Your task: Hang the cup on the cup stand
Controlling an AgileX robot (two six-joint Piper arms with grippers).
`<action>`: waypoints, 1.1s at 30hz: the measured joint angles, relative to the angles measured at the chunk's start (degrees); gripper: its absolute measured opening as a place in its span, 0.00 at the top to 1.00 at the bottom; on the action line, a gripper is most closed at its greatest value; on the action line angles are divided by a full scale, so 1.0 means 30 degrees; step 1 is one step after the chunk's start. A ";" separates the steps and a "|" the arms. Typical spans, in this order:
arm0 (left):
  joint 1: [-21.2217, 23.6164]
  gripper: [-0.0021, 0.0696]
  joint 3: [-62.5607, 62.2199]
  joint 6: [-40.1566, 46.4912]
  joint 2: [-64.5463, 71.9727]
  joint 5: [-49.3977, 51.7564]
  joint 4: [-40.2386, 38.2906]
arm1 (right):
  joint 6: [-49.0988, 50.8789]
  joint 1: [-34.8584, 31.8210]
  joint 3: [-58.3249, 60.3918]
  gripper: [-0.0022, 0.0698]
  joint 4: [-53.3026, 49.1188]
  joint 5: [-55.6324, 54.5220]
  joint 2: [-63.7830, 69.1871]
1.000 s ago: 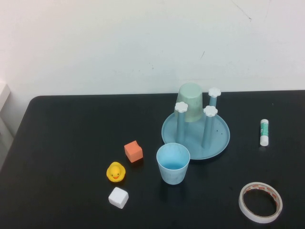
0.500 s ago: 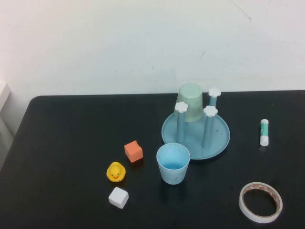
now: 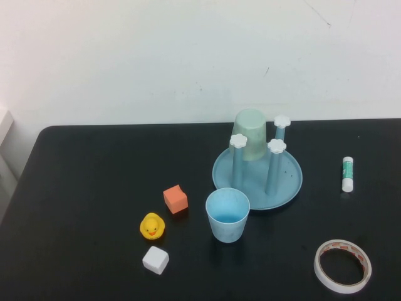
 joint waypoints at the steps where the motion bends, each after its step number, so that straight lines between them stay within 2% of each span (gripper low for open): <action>1: 0.0000 0.97 -0.0885 0.0000 0.0000 0.1140 0.0000 | -0.0102 0.0000 -0.0854 0.97 0.0000 0.1112 0.0189; 8: 0.0000 0.97 -0.7552 0.0972 0.2062 1.1043 0.0000 | -0.0261 0.0000 -0.6677 0.97 0.0199 0.8991 0.4073; 13: 0.0000 0.97 -0.9105 0.1153 0.4410 1.4786 -0.0273 | -0.2975 0.0000 -0.9189 0.97 0.0941 1.4701 0.8780; 16: 0.0000 0.97 -0.8583 0.1149 0.5050 1.4931 -0.0416 | -0.4473 0.0000 -1.0176 0.97 0.2335 1.6122 1.1620; 20: 0.0000 0.97 -0.7115 0.1149 0.5362 1.4618 -0.0788 | -0.8506 0.0000 -1.1205 0.97 0.5935 1.6504 1.5064; 23: 0.0000 0.97 -0.6091 0.1159 0.5425 1.4073 -0.1129 | -1.2738 0.0000 -1.1527 0.97 0.9783 1.5176 1.7809; 27: 0.0000 0.97 -0.5461 0.1118 0.5425 1.3067 -0.1618 | -1.9960 0.0242 -1.1763 0.97 1.7303 1.3634 2.2103; 30: 0.0000 0.97 -0.5415 0.1042 0.5437 1.2735 -0.1748 | -2.5673 0.1568 -1.2042 0.96 2.1748 1.3169 2.5026; 33: 0.0000 0.97 -0.5417 0.1013 0.5437 1.2649 -0.1798 | -2.8350 0.3845 -1.2592 0.90 2.3958 1.2104 2.7638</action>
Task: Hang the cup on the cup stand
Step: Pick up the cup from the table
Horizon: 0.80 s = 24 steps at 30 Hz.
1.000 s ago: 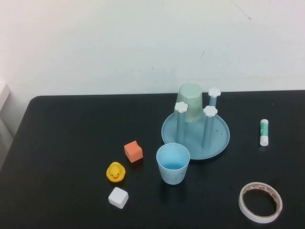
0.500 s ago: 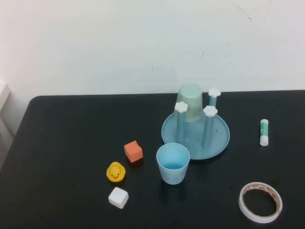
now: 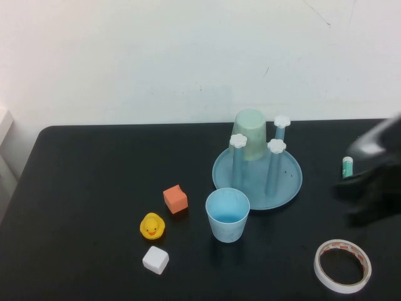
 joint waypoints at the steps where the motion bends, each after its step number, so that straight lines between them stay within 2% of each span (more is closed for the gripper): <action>1: 0.0000 0.97 0.0000 0.0000 0.0000 0.0000 -0.0015 | -0.0411 0.0895 -0.0317 0.86 0.0346 -0.0500 0.0833; 7: 0.0000 0.97 0.0042 -0.0011 0.0000 -0.0027 -0.0015 | -0.0356 0.4356 -0.3156 0.61 0.1785 -0.1720 0.4503; 13: 0.0000 0.97 0.0050 -0.0011 0.0000 0.0154 -0.0015 | 0.0910 0.4623 -0.5629 0.43 0.3631 -0.1144 0.6990; 17: 0.0000 0.97 0.0083 -0.0011 0.0032 0.0154 -0.0015 | 0.1343 0.4623 -0.6123 0.37 0.4311 -0.1377 0.8595; 24: 0.0000 0.97 0.0083 -0.0011 0.0032 0.0334 -0.0015 | 0.1380 0.4623 -0.7290 0.36 0.5498 -0.0542 1.1060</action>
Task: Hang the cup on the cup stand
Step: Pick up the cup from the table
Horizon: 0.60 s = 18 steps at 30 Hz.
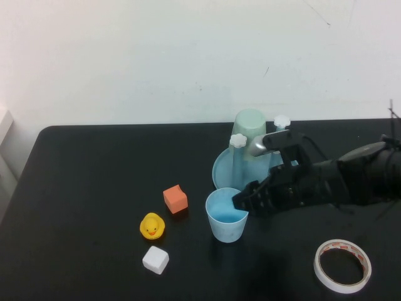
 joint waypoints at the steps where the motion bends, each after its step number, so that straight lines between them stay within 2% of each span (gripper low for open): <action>1: 0.0000 0.97 0.0000 0.0000 0.0000 0.0112 0.0000 | 0.0000 0.0000 -0.0290 0.36 0.0065 0.0284 0.0276; 9: 0.0000 0.97 0.0000 0.0000 0.0000 0.0201 0.0000 | 0.0000 0.0072 -0.1366 0.36 0.0102 0.0113 0.1733; 12: 0.0000 0.97 0.0000 0.0000 0.0000 0.0201 0.0000 | 0.0000 0.0072 -0.1366 0.41 0.0102 0.0075 0.1944; 15: 0.0000 0.97 0.0000 0.0000 0.0000 0.0232 -0.0158 | 0.0000 0.0072 -0.1409 0.56 0.0102 0.0046 0.2066; 18: 0.0000 0.97 0.0000 -0.0120 0.0000 0.0321 -0.1605 | 0.0000 0.0072 -0.1409 0.78 0.0102 0.0046 0.2066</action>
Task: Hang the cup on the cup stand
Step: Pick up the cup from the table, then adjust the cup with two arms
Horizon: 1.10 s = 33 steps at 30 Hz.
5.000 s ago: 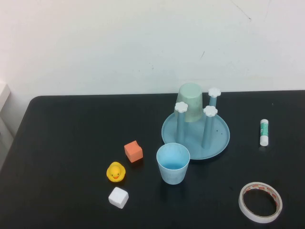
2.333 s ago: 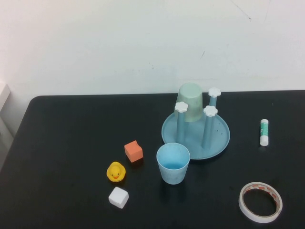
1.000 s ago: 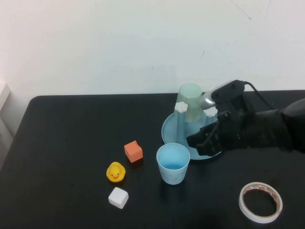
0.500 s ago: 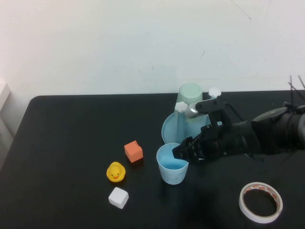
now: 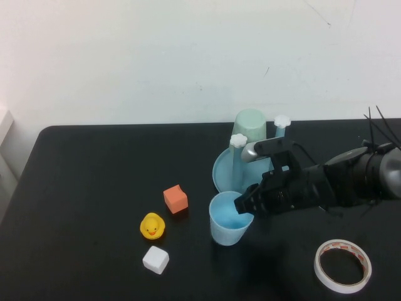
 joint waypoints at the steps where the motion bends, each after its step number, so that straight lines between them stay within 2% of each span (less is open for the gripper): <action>1: 0.0000 0.97 0.0000 -0.0032 0.0000 0.0000 -0.0880 | 0.0000 0.0000 0.0000 0.85 0.0000 0.0000 0.0000; 4: 0.0000 0.97 0.0000 -0.0148 0.0000 -0.0091 -0.3907 | 0.0000 0.0000 0.0000 0.93 0.0000 0.0072 0.0000; 8: 0.0000 0.97 0.0000 -0.0281 0.0000 -0.0495 -0.8105 | 0.0192 0.0000 0.0000 0.93 0.0000 0.1727 -0.0070; 11: 0.0000 0.97 0.0000 -0.1093 0.0000 -0.0646 -1.2777 | 0.0497 0.0182 0.0000 0.93 0.0000 0.3969 -0.0582; 15: 0.0000 0.87 0.0000 -0.1190 0.0000 -0.1585 -2.0013 | 0.0039 0.1286 0.0000 0.93 0.0443 0.5131 -0.2134; 19: 0.0000 0.75 0.0000 -0.0487 0.0000 -0.3440 -2.4271 | -0.2885 0.2634 0.0000 0.93 0.2899 0.5131 -0.4111; 24: 0.0022 0.56 0.0000 -0.0281 0.0000 -0.3297 -2.7569 | -0.5352 0.3944 -0.1177 0.93 0.4061 0.3856 -0.5600; 28: 0.0022 0.30 0.0000 -0.0849 0.0000 -0.1386 -2.8975 | -0.5066 0.4615 -0.2836 0.93 0.4174 0.3404 -0.5739; 30: 0.0022 0.24 0.0000 -0.2246 0.0000 -0.0205 -2.9020 | -0.4299 0.4969 -0.3631 0.93 0.4221 0.3325 -0.5739; 33: 0.0022 0.21 0.0000 -0.3406 0.0000 0.1452 -2.9058 | -0.2905 0.5568 -0.4589 0.93 0.4263 0.3295 -0.5739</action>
